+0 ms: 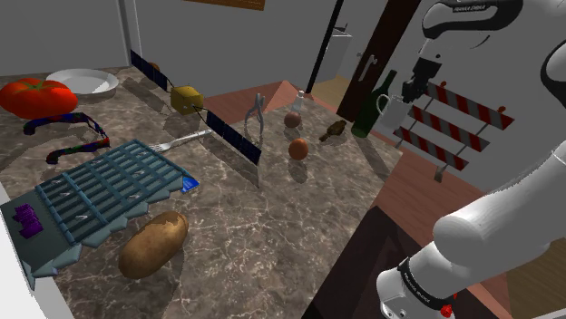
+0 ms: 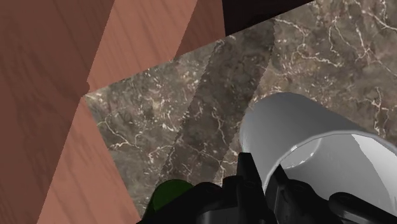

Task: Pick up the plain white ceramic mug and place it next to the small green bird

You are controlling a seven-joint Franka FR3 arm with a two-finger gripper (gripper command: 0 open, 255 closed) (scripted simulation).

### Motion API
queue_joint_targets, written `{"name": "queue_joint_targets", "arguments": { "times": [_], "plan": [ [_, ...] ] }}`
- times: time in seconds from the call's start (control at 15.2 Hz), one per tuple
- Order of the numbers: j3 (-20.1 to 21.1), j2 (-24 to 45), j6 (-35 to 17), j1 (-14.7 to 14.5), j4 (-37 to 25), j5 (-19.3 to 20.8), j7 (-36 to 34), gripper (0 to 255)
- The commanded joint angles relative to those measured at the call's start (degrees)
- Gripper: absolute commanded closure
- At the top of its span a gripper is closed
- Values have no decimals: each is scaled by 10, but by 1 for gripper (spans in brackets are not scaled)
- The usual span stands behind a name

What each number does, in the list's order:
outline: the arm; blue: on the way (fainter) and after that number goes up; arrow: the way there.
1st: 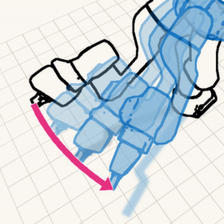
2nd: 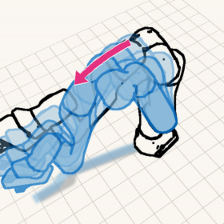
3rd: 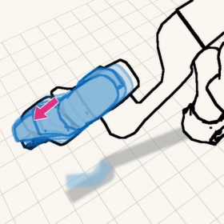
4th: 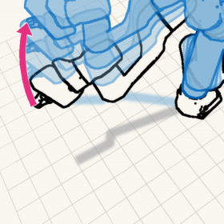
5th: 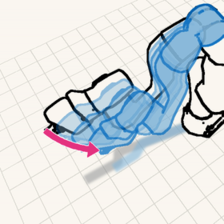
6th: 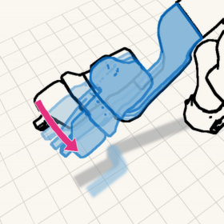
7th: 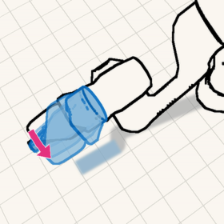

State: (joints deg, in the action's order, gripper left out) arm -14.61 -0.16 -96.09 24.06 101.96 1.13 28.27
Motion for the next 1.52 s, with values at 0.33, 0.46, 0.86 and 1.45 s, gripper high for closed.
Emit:
{"name": "queue_joint_targets", "arguments": {
  "times": [0.33,0.46,0.86,1.45],
  "plan": [
    [-5,8,-47,5,39,-1,11,255],
    [-5,10,-63,5,52,-1,11,255],
    [-6,18,-107,6,89,-3,12,255],
    [-6,39,-174,7,136,-8,15,255]
  ]
}}
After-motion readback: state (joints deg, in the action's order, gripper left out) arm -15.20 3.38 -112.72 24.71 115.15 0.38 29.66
